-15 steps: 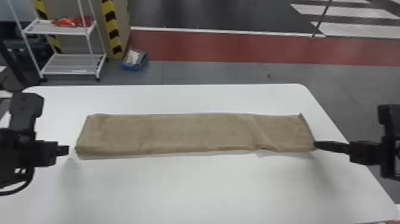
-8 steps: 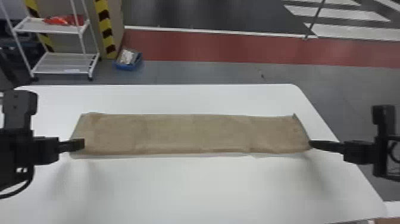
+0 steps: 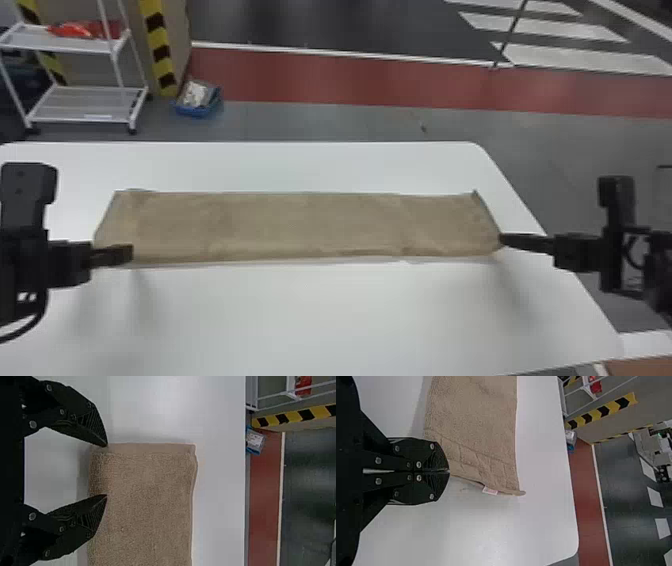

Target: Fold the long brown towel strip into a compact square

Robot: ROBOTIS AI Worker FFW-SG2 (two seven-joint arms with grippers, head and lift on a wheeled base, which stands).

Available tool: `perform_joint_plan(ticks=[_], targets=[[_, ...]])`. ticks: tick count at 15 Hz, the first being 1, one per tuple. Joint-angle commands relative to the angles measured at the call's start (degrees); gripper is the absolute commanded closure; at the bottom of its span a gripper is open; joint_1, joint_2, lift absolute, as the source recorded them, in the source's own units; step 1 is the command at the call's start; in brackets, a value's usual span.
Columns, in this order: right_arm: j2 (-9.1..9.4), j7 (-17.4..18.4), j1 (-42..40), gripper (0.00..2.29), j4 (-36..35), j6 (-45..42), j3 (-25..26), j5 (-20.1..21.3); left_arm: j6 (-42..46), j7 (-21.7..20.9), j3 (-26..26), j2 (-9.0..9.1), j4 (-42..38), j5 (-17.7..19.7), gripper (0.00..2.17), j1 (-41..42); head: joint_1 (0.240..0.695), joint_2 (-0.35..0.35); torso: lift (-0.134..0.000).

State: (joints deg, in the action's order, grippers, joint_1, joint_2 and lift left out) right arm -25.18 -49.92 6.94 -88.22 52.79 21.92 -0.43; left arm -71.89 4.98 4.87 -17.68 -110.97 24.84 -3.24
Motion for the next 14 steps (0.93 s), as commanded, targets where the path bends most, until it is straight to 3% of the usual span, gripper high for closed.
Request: perform_joint_plan(ticks=[1,3,9,14], targets=[[-0.04,0.0,0.0,1.66,0.2,-0.3,-0.1,0.0,-0.5,0.4,0.2,-0.16,0.0,-0.1,1.64,0.0,0.695,-0.162,-0.125],[0.13,0.1,0.2,1.66,0.2,-0.4,-0.3,0.0,-1.2,1.1,0.4,-0.07,-0.1,0.3,2.14,0.0,0.695,-0.159,-0.125],[0.39,0.1,0.1,1.66,0.1,0.1,-1.3,-0.1,-7.4,0.6,2.3,-0.42,-5.1,1.1,2.14,1.6,0.695,-0.154,-0.125],[1.10,-0.3,-1.8,1.66,-4.6,2.9,-0.5,-0.4,-9.8,0.4,6.2,-1.21,-9.7,1.2,2.14,4.2,0.695,-0.128,-0.125]])
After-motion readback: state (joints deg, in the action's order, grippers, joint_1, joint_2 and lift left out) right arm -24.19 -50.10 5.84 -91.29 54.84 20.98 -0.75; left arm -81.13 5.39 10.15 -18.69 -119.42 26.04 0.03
